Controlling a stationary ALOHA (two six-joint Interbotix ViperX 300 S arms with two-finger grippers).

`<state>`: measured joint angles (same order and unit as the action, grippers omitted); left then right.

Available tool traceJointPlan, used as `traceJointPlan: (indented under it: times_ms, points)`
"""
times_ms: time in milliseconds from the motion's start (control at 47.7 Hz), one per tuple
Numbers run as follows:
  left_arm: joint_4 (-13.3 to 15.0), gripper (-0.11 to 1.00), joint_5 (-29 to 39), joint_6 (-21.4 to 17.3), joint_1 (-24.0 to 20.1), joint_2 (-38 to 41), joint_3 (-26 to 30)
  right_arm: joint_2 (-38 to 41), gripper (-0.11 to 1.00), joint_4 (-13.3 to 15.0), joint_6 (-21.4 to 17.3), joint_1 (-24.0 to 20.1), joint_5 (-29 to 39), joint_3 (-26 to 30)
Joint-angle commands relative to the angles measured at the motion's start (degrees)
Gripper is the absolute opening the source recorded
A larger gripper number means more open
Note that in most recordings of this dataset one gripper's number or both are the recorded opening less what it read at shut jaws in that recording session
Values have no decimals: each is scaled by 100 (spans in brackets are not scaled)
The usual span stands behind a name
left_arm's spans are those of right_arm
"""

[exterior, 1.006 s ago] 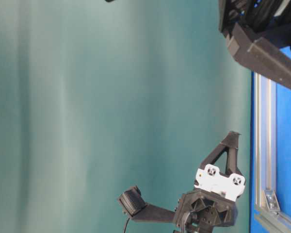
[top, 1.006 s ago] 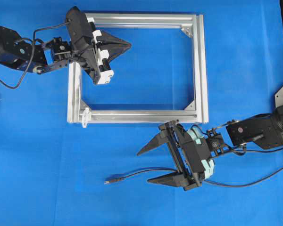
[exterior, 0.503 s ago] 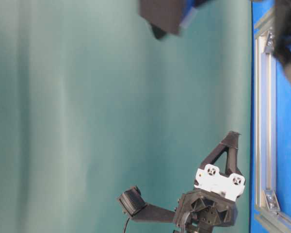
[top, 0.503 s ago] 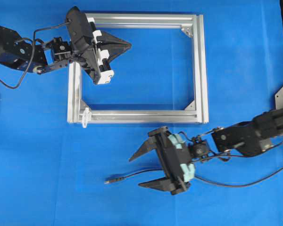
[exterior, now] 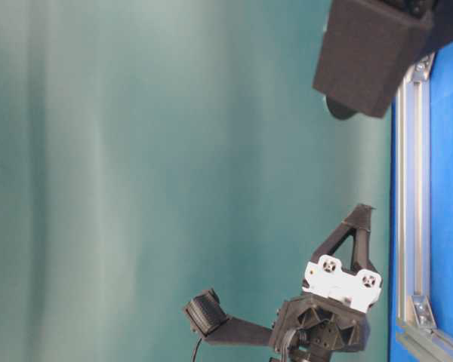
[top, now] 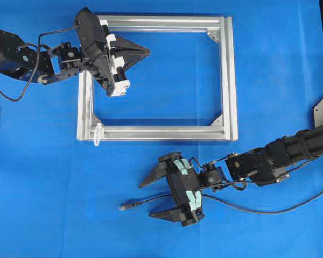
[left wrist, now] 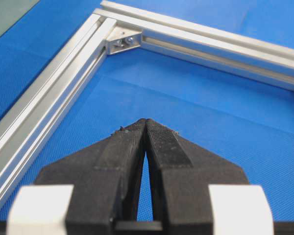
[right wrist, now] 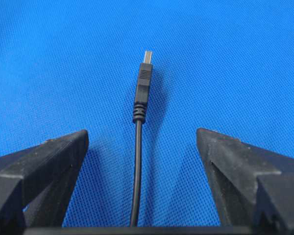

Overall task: Insert the wire through the string loop located on the left side.
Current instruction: 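Close the right gripper on the cable just behind the USB plug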

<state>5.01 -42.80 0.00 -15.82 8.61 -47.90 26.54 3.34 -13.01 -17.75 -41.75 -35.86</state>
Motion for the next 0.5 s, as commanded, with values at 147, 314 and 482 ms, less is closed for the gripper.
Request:
traceJointPlan:
  times_ms: [147, 314, 482]
  points:
    - [-18, 0, -26, 0, 9, -202, 44, -114, 68, -149, 0, -26, -70, 62]
    - [-26, 0, -26, 0, 9, -202, 35, -114, 20, -193, 0, -26, -70, 44]
    - [-18, 0, -26, 0, 9, -202, 44, -114, 13, -185, 18, -26, -70, 35]
